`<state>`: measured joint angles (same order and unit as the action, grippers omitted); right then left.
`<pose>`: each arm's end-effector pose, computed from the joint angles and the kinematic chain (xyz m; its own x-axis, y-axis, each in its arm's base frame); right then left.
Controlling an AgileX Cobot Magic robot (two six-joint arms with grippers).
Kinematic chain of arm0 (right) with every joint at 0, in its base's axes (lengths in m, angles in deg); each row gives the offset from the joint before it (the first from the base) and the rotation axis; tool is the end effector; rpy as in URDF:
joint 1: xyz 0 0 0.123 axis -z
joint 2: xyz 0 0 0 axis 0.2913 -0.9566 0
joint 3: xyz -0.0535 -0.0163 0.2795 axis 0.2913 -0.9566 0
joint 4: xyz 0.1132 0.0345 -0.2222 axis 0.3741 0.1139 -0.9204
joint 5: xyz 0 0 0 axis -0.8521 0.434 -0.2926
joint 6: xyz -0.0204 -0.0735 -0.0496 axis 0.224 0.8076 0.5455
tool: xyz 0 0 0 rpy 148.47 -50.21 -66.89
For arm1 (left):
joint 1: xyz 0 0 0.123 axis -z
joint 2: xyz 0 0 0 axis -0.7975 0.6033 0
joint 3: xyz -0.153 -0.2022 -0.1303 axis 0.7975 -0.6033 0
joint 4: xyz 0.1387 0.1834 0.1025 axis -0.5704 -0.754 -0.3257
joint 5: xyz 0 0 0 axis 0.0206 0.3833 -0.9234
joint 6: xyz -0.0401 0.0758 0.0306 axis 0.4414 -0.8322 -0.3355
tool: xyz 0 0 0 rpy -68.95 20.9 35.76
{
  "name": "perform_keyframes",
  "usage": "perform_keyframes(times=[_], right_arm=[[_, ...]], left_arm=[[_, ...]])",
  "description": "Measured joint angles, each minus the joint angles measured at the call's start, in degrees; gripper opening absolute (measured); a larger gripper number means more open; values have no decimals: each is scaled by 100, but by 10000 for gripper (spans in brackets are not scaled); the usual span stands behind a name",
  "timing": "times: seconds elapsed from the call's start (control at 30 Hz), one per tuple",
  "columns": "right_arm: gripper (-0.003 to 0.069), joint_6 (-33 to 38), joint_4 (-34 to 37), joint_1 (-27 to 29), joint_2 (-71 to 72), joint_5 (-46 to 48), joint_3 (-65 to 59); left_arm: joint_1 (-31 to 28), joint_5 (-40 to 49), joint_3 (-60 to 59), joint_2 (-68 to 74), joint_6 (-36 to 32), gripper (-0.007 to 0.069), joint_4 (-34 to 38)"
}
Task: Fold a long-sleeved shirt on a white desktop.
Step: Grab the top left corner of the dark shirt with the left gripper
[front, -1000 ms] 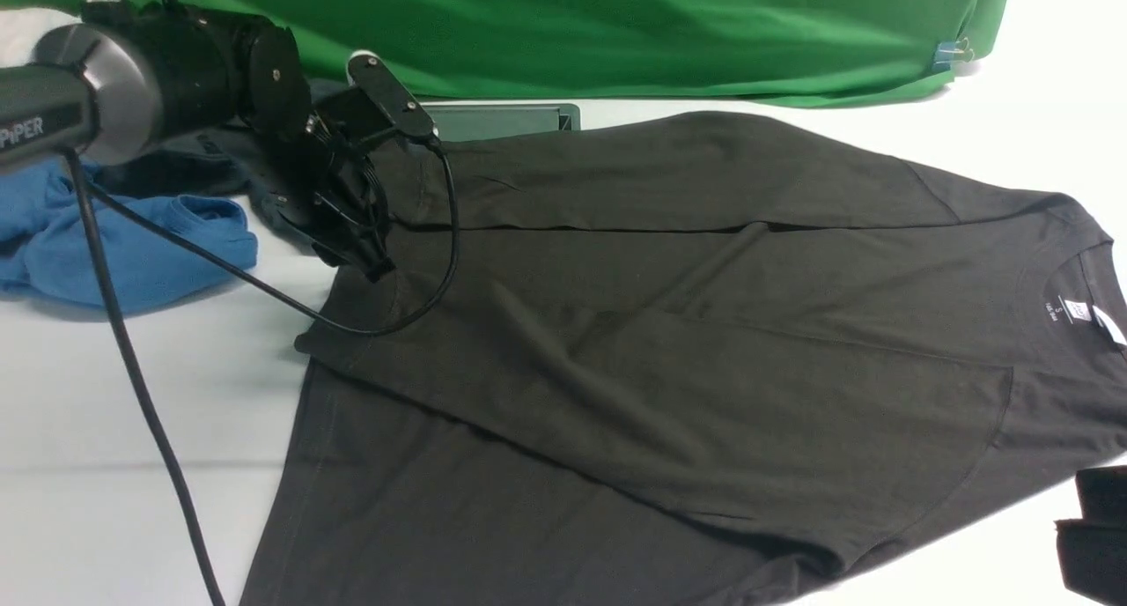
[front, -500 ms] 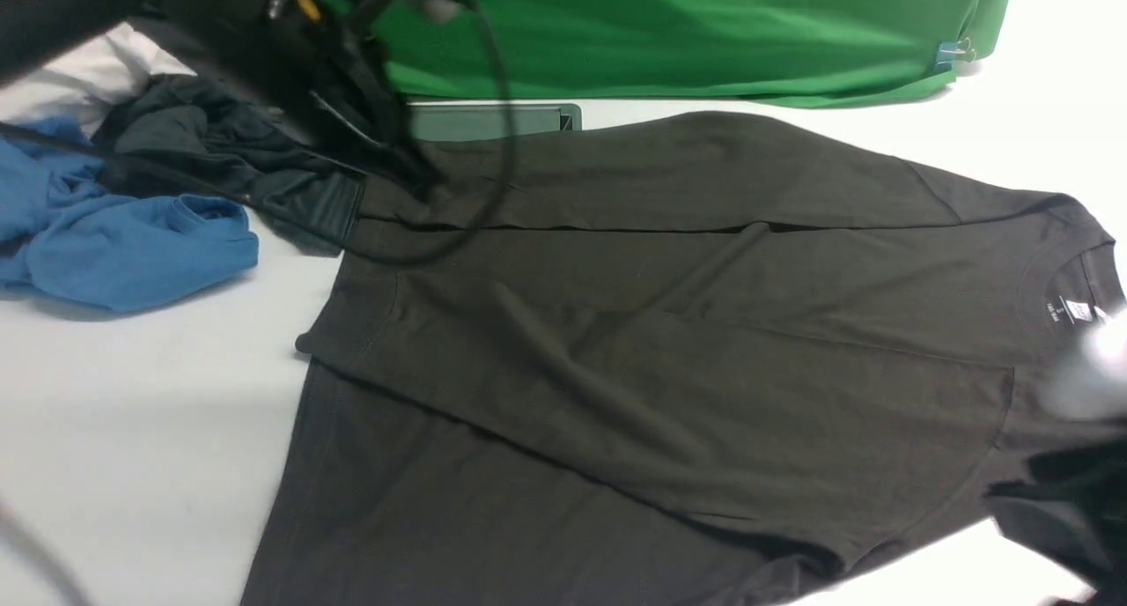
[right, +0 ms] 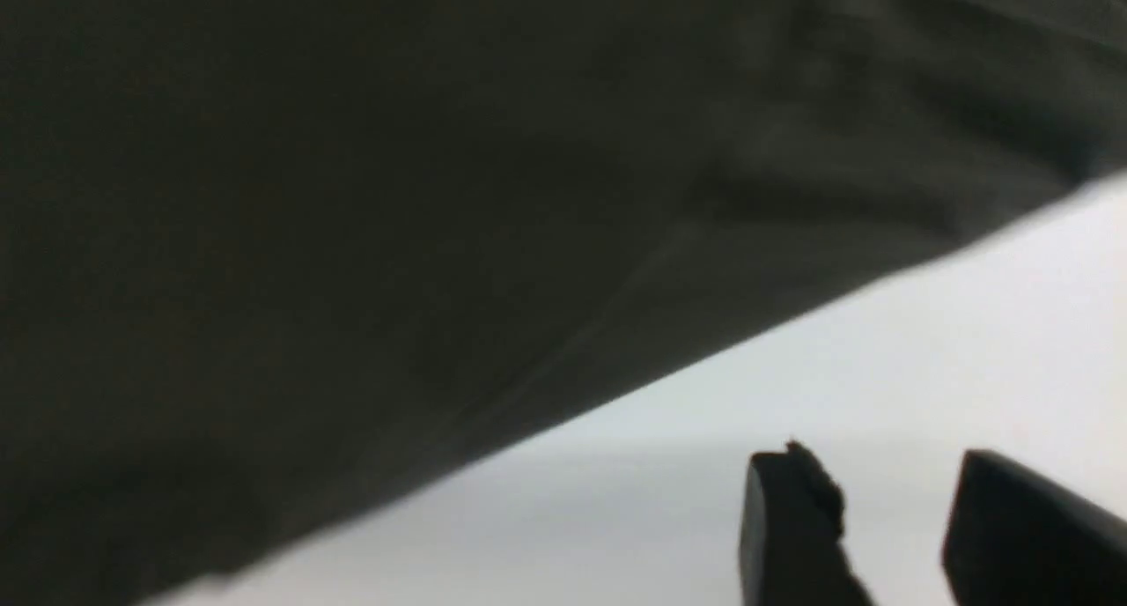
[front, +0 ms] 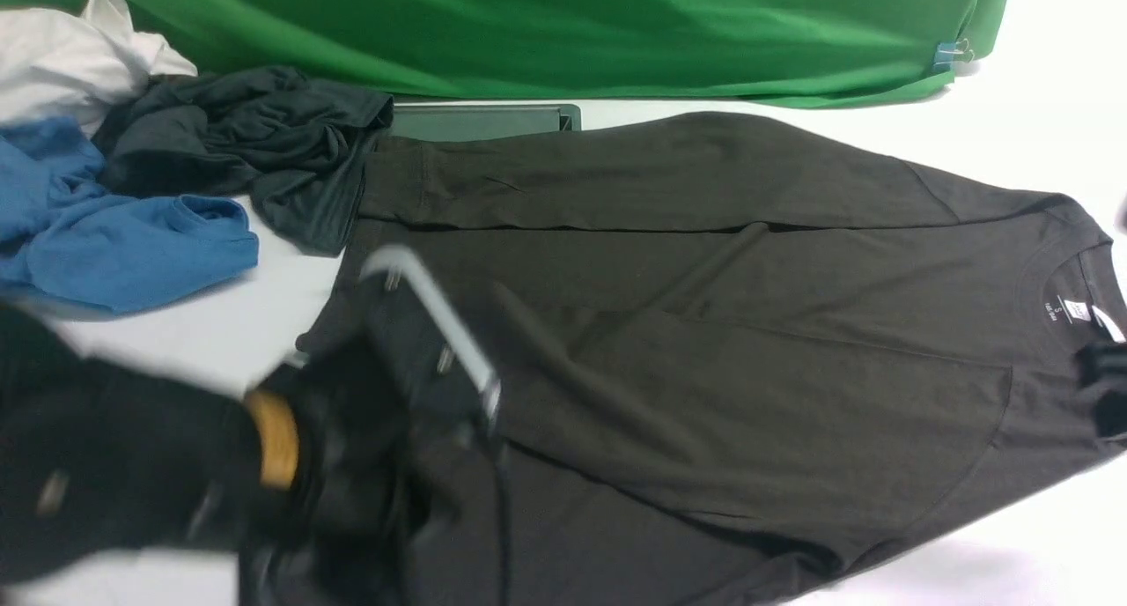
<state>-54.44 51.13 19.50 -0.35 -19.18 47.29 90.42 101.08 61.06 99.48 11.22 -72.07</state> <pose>0.2172 -0.0064 0.2512 -0.9208 0.2514 -0.2982 0.2319 0.9676 0.0998 0.1578 -0.1283 0.2537 -0.4504 0.7393 -0.5006 0.8146 0.5698 0.1085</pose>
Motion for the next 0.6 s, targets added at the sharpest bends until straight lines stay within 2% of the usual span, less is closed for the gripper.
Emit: perform_keyframes(times=[0.07, 0.1, 0.17, 0.4, 0.6], right_arm=[[394, -16, 99, 244, -139, -209, -125], [455, -25, 229, 287, -287, -441, -316], [498, -31, 362, 233, -531, -701, -508], [531, -256, 473, 138, -1483, -1892, -729], [531, -337, 465, 137, -1952, -2112, -706]], left_arm=[[6, -124, -307, -104, 0, 16, -16], [6, -225, -504, -126, 0, 17, -77], [6, -437, -663, -131, 0, 17, -123], [6, -1024, -819, -138, 0, 17, -123], [6, -1022, -818, -138, 0, 17, -123]])
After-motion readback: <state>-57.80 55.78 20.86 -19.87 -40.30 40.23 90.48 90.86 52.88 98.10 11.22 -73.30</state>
